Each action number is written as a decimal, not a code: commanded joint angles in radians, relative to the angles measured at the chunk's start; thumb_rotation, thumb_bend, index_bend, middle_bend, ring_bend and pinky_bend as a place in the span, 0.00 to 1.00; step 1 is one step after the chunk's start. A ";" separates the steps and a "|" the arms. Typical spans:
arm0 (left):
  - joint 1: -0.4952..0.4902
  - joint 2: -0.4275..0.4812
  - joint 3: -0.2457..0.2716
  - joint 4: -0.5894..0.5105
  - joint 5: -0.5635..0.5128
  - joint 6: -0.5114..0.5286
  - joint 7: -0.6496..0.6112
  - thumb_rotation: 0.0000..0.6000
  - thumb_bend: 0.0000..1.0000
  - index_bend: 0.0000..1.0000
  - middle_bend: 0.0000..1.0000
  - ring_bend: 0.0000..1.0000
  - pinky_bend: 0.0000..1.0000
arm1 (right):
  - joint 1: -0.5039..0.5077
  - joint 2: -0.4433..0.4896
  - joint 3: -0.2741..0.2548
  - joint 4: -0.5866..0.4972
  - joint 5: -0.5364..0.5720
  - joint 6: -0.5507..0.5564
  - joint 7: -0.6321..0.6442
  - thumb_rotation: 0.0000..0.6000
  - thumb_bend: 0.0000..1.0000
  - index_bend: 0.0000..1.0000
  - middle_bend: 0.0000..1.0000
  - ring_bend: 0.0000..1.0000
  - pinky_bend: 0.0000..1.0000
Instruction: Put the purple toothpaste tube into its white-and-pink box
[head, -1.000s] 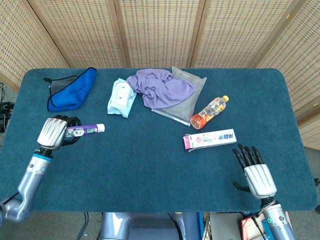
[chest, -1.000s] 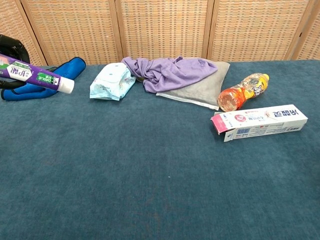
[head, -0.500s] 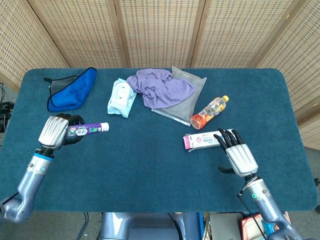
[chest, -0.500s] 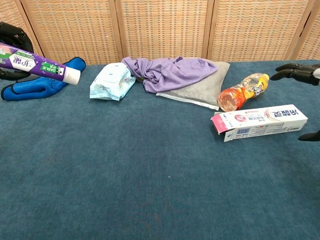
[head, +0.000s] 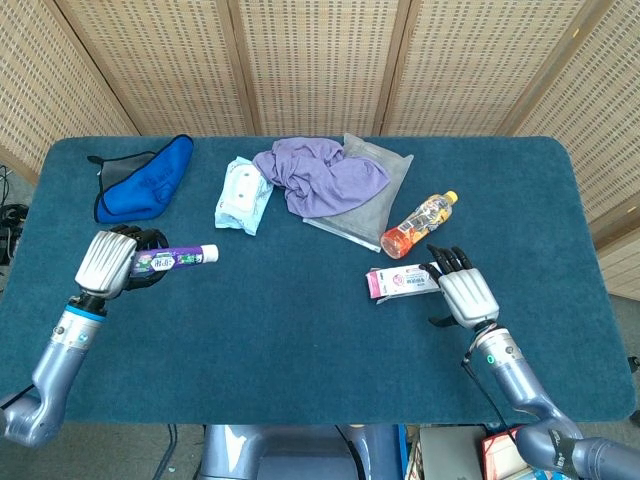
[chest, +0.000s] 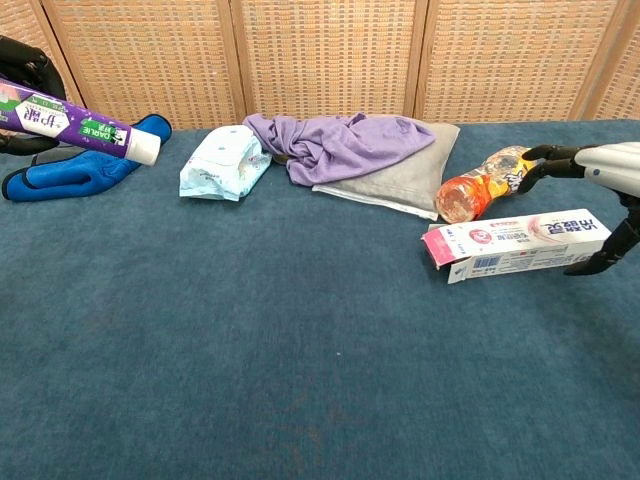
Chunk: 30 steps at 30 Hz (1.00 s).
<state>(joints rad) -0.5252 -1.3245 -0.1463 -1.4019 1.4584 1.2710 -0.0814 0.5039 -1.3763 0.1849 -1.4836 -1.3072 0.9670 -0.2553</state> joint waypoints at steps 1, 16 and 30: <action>-0.001 -0.003 0.001 0.003 -0.001 -0.004 0.003 1.00 0.29 0.79 0.62 0.52 0.49 | 0.011 -0.006 0.002 0.013 0.016 -0.013 0.001 1.00 0.14 0.20 0.00 0.00 0.00; -0.005 -0.017 0.002 0.012 0.003 -0.011 0.012 1.00 0.29 0.79 0.62 0.52 0.49 | 0.091 -0.063 0.009 0.082 0.100 -0.082 -0.030 1.00 0.14 0.20 0.00 0.00 0.00; -0.009 -0.026 0.006 0.032 0.014 -0.015 0.007 1.00 0.29 0.79 0.62 0.52 0.49 | 0.143 -0.115 0.008 0.167 0.146 -0.113 -0.029 1.00 0.14 0.20 0.00 0.00 0.00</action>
<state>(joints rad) -0.5338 -1.3501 -0.1409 -1.3702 1.4719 1.2565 -0.0751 0.6434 -1.4868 0.1940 -1.3219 -1.1647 0.8570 -0.2854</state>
